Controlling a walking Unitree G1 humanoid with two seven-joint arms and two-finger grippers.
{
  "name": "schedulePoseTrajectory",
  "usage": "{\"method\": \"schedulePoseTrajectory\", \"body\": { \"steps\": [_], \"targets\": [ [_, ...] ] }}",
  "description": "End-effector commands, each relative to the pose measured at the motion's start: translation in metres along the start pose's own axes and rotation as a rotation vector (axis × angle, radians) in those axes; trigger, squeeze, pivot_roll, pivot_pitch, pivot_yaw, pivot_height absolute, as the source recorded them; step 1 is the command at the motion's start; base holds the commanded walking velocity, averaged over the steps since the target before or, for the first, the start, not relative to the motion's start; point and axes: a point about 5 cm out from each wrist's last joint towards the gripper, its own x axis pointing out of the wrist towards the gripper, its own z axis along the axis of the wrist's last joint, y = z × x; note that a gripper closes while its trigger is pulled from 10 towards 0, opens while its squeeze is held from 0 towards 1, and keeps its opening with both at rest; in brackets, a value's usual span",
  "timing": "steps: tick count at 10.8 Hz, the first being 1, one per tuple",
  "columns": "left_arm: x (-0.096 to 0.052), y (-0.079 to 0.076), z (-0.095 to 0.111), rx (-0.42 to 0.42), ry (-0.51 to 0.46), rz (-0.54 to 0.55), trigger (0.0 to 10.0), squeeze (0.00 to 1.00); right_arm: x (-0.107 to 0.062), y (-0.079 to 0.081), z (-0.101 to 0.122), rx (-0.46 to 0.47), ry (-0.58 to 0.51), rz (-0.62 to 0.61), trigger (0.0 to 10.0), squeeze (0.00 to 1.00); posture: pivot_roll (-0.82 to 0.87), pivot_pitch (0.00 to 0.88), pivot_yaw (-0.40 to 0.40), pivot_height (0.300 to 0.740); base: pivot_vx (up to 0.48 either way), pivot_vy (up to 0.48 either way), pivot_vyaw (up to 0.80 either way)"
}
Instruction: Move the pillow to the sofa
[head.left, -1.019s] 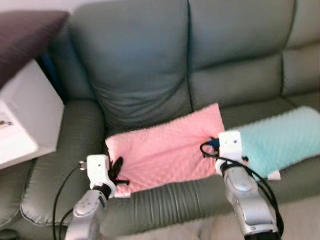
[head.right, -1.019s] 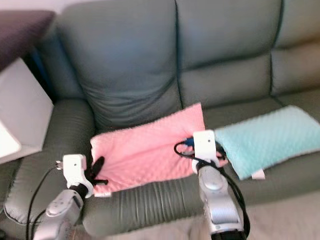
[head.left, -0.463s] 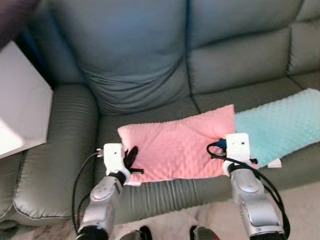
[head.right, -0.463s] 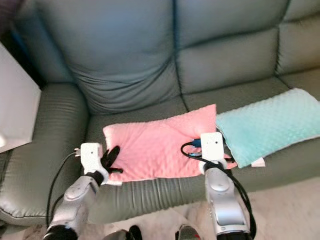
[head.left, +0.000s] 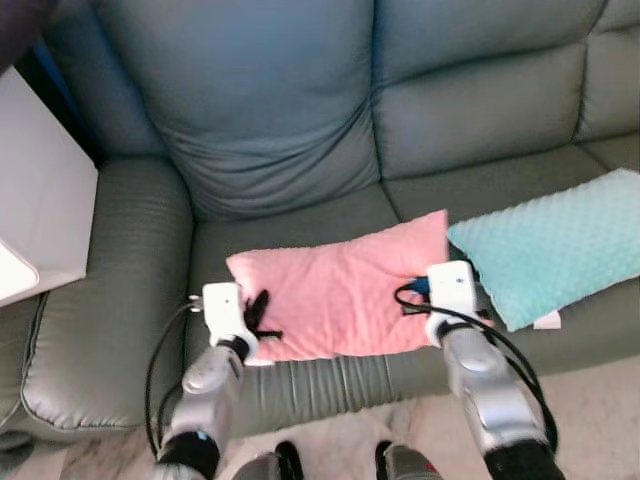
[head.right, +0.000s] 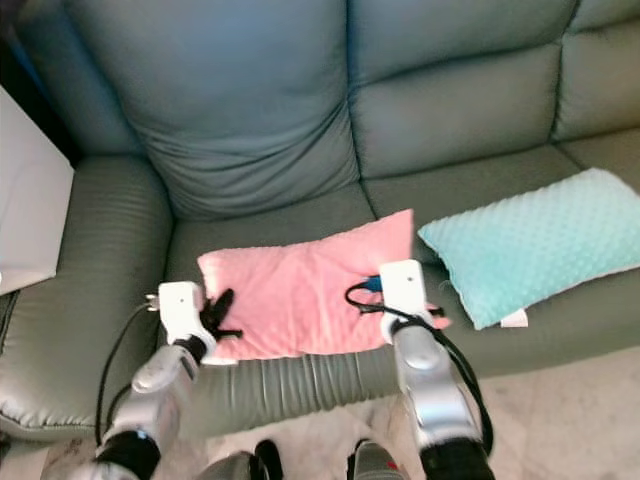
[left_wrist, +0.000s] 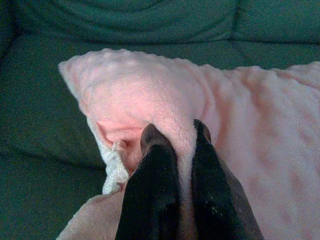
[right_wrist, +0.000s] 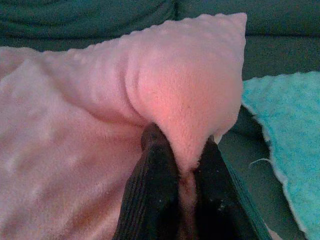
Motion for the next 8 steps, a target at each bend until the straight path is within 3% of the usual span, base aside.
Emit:
{"method": "schedulePoseTrajectory", "body": {
  "steps": [1, 4, 8],
  "targets": [
    [0.001, 0.011, 0.0, -0.01, 0.019, 0.043, 10.0, 0.0, 0.007, 0.002, 0.003, 0.02, -0.004, 0.003, 10.0, 0.0, -0.27, 0.302, 0.127, 0.74, 0.0, 0.0, 0.0],
    [0.016, 0.011, 0.021, -0.017, 0.005, 0.047, 10.0, 0.0, 0.024, -0.005, 0.013, 0.031, 0.002, -0.037, 10.0, 0.0, -0.28, 0.342, 0.136, 0.74, 0.0, 0.0, 0.0],
    [0.028, 0.012, 0.036, -0.138, -0.008, 0.093, 10.0, 0.0, 0.041, -0.014, 0.025, 0.026, -0.043, -0.092, 10.0, 0.0, -0.28, 0.417, 0.132, 0.74, 0.0, 0.0, 0.0]
  ]
}}
